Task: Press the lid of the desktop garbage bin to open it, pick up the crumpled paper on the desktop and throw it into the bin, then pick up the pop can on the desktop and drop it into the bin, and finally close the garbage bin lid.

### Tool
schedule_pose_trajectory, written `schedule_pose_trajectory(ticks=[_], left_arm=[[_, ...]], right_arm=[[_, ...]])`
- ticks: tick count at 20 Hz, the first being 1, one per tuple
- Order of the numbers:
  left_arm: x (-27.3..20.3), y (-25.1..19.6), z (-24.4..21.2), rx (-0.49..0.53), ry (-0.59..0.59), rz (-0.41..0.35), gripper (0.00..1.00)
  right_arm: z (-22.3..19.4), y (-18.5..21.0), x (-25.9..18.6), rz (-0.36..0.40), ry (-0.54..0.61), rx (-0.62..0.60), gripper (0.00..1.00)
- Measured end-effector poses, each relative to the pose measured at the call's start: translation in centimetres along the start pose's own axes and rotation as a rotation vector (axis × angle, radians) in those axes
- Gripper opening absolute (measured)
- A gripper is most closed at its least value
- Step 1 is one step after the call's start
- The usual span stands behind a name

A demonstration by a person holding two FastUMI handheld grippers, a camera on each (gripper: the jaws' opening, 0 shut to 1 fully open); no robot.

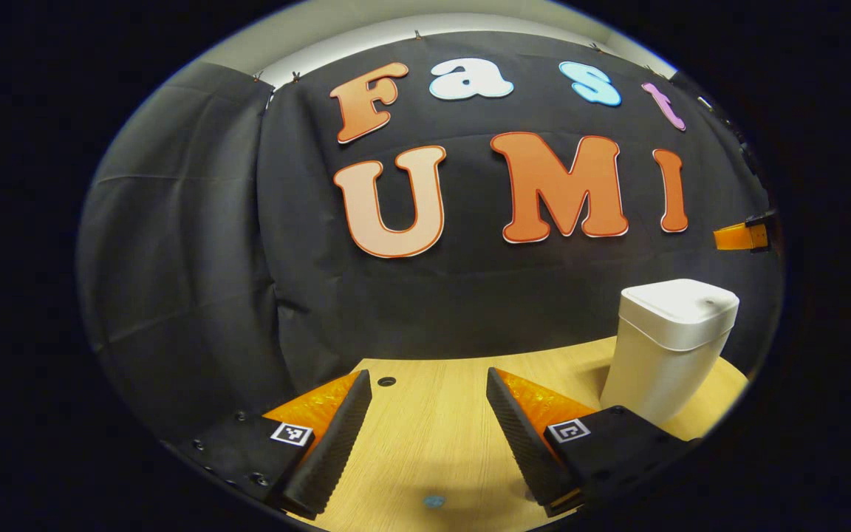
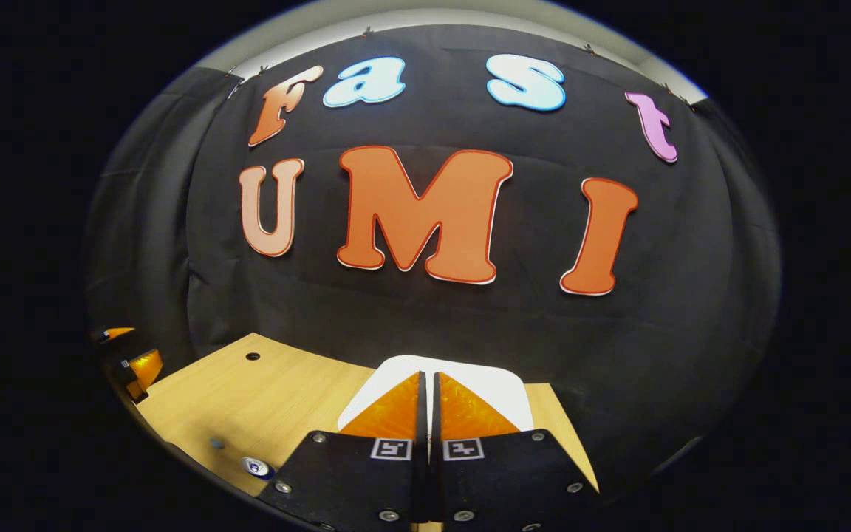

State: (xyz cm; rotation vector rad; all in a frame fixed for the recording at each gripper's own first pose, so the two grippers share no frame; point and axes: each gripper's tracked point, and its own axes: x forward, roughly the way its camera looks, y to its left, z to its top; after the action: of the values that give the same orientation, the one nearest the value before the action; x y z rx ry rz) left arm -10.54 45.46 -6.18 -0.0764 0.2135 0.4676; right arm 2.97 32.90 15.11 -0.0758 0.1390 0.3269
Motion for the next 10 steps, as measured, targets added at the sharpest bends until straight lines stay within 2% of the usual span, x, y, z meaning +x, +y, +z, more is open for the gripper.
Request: schedule_pose_trajectory(ticks=[10], left_arm=[[-1.1,1.9,-1.0,0.009,0.024,0.076,0.99]], right_arm=[[-6.5,0.4,2.1,0.059,0.222,0.045,0.01]])
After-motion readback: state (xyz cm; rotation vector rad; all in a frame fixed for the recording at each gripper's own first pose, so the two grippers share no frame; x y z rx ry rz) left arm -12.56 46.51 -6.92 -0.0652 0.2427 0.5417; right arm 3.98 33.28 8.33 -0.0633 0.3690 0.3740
